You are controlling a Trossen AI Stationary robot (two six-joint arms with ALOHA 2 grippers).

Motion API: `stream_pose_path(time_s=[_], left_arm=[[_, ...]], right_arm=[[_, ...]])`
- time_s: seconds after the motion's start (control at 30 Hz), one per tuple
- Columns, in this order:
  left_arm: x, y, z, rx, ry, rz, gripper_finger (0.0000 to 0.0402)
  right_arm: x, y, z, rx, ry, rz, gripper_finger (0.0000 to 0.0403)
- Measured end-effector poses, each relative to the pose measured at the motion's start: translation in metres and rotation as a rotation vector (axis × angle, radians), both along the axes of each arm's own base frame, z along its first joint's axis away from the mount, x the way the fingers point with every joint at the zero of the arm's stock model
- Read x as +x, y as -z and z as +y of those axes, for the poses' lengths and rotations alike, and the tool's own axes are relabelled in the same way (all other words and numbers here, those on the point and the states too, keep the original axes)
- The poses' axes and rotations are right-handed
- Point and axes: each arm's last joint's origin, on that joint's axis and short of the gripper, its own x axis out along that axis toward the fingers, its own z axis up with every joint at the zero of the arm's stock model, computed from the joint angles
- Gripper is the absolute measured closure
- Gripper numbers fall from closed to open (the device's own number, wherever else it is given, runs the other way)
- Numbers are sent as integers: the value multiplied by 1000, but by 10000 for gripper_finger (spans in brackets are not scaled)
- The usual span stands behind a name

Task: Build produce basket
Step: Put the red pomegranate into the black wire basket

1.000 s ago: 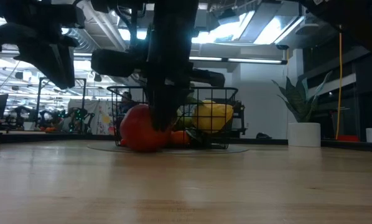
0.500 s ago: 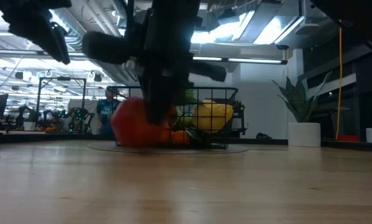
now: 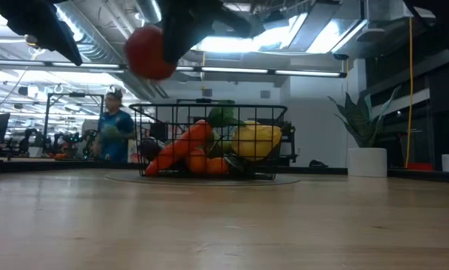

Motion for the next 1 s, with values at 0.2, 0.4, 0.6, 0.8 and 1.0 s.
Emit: stream_pose_path(time_s=[0.2,0.4,0.6,0.8,1.0], left_arm=[[0,0,0,1,0,4,269],[-1,1,0,5,0,11,269],[-1,1,0,4,0,11,269],[-1,1,0,4,0,11,269],[-1,1,0,4,0,11,269]], right_arm=[[2,-11,-28,-120,55,-1,403],[8,-10,-64,-123,79,41,403],[10,-10,-96,-116,123,60,399],[12,-9,-112,-35,114,68,381],[12,-9,-115,-35,117,69,376]])
